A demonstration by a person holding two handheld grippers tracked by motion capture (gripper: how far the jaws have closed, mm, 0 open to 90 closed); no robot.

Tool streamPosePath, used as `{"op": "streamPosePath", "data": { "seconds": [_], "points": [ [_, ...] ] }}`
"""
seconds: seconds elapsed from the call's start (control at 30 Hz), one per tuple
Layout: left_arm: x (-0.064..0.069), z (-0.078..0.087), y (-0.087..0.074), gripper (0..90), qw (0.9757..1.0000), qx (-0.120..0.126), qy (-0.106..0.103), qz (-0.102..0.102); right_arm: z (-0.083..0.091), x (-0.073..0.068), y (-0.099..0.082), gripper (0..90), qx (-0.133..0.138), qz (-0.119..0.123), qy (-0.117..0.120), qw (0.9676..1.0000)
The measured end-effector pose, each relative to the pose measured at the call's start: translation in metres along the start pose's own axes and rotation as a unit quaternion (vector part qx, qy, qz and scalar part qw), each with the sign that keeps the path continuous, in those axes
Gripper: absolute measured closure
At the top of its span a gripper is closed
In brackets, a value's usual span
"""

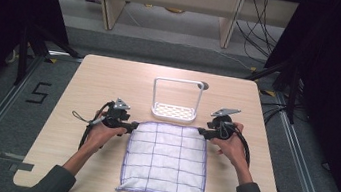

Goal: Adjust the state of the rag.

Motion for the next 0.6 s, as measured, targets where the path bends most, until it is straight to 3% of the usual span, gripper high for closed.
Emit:
{"op": "streamPosePath", "data": {
  "seconds": [0.1, 0.17, 0.23, 0.33, 0.47, 0.57, 0.6],
  "points": [
    [0.002, -0.003, 0.0, 52.3, 1.0, 0.003, -0.005, -0.007, -0.007, 0.0, 0.0, 69.4, -0.01, 0.015, 0.006, 0.9998],
    [0.004, -0.006, 0.002, 61.2, 0.9998, 0.007, -0.009, -0.014, -0.007, -0.002, -0.001, 79.5, -0.025, 0.016, 0.001, 0.9996],
    [0.006, -0.009, 0.001, 73.0, 0.9995, 0.001, -0.014, -0.027, -0.007, -0.002, 0.0, 85.2, -0.014, 0.019, 0.001, 0.9997],
    [0.006, -0.01, 0.001, 86.8, 0.999, -0.002, -0.01, -0.043, 0.001, -0.008, 0.001, 86.8, -0.014, 0.019, 0.017, 0.9996],
    [0.003, -0.005, 0.001, 87.8, 0.999, 0.006, -0.005, -0.044, 0.004, -0.008, 0.004, 86.9, 0.006, 0.032, 0.017, 0.9993],
    [0.003, 0.003, 0.007, 88.1, 0.9987, 0.023, -0.002, -0.046, 0.013, -0.012, 0.007, 87.0, 0.0, 0.03, 0.019, 0.9994],
    [0.002, 0.007, 0.009, 88.1, 0.9986, 0.03, 0.0, -0.044, 0.013, -0.012, 0.009, 87.0, 0.014, 0.036, 0.016, 0.9991]
  ]
}}
Point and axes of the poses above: each handheld gripper's, and its own axes: z roughly backward along the jaws, y roughly out of its top, x roughly to its right, the point moved 5 cm from there along -z, roughly forward along the jaws, and after that the axes turned 14 degrees about -z, right-handed, at the moved point
